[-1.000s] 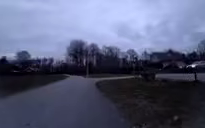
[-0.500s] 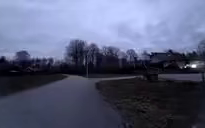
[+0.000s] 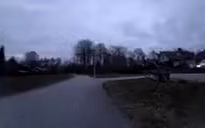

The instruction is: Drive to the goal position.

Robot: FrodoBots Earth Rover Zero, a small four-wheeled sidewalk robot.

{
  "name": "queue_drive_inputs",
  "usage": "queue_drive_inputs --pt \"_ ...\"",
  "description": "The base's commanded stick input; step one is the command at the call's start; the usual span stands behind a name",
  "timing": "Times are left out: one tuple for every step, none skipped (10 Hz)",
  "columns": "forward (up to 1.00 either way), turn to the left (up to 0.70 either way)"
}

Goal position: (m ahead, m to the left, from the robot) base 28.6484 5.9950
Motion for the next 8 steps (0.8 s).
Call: queue_drive_inputs --pt "0.58 0.0" --pt "0.09 0.0" --pt "0.03 0.0" --pt "0.0 0.0" --pt "0.0 0.0" --pt "0.0 0.0" --pt "0.0 0.0" --pt "0.0 0.0"
